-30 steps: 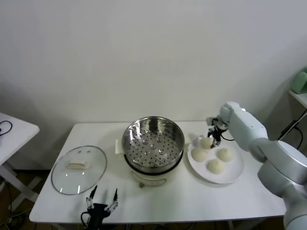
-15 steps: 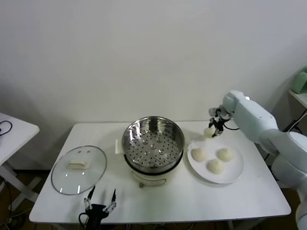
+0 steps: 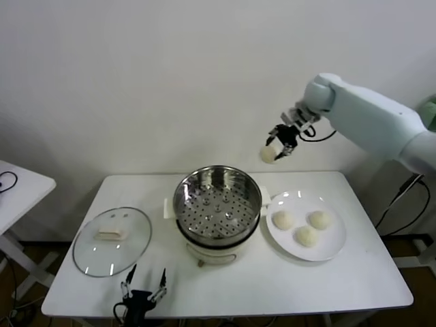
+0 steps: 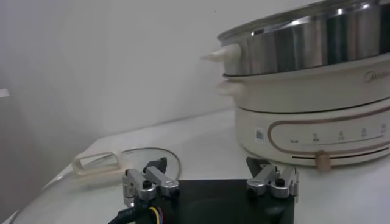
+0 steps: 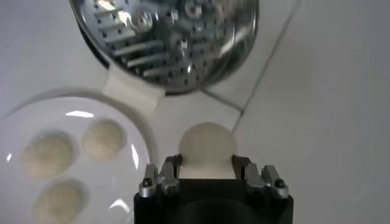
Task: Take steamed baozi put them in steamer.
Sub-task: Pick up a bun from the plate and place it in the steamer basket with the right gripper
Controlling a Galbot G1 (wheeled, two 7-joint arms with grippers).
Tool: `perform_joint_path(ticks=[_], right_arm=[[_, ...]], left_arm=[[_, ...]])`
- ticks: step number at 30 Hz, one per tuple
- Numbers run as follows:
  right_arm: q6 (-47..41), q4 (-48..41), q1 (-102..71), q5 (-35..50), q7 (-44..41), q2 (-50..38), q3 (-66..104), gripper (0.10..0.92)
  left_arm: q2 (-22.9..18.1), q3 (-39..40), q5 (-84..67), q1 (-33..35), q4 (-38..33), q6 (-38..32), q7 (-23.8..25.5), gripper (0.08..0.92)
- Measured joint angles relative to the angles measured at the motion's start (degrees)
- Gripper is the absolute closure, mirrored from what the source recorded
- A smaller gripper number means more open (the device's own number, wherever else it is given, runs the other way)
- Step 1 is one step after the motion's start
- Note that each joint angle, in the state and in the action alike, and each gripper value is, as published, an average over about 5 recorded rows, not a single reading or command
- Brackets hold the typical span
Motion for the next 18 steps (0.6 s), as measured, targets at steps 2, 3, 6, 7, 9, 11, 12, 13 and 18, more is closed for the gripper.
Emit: perform_joint_path(ticks=[2,3,6,7,9,11,12,13,18], right_arm=[[2.61,1.23,1.13,-0.16,0.44,1.42,-1.37,0.431],[3.92,1.58,1.47,-0.49,0.71,2.24,-1.90,0.431],[7.73,1.62,1.66,-2.20,1.57,4.88,-2.86,0.431],[8.87,1.36,1.46,-2.90,1.86,5.75,-3.02,0.431],[10.95,0.56,0.69,-4.40,2.45,7.48,-3.22,0.431],[12.64,-0.29,-0.42,-5.90,2.99,9.10,-3.33,0.431],[13.41,-0.74,-1.07,-6.70,3.25,9.87,-3.34,0.431],[14.14,-1.19,-1.76,-7.55,3.53,10.61,-3.28,0.431],[17.19,-3.76,-5.61,-12.30,4.92,13.74,-2.17,0.433]], left_arm=[[-0.07,-0.04,0.09,-0.17,0.13,-0.10,-0.06,0.177],[-0.12,-0.08,0.14,-0.26,0.21,-0.16,-0.10,0.177],[-0.27,-0.23,0.23,-0.41,0.41,-0.36,-0.18,0.177],[-0.29,-0.26,0.24,-0.42,0.44,-0.41,-0.19,0.177],[-0.28,-0.31,0.26,-0.42,0.47,-0.48,-0.19,0.177],[-0.24,-0.42,0.26,-0.49,0.49,-0.53,-0.19,0.177],[-0.21,-0.51,0.26,-0.55,0.51,-0.55,-0.19,0.177],[-0.20,-0.61,0.26,-0.62,0.54,-0.56,-0.19,0.177],[-0.25,-0.79,0.27,-0.74,0.67,-0.74,-0.23,0.177]])
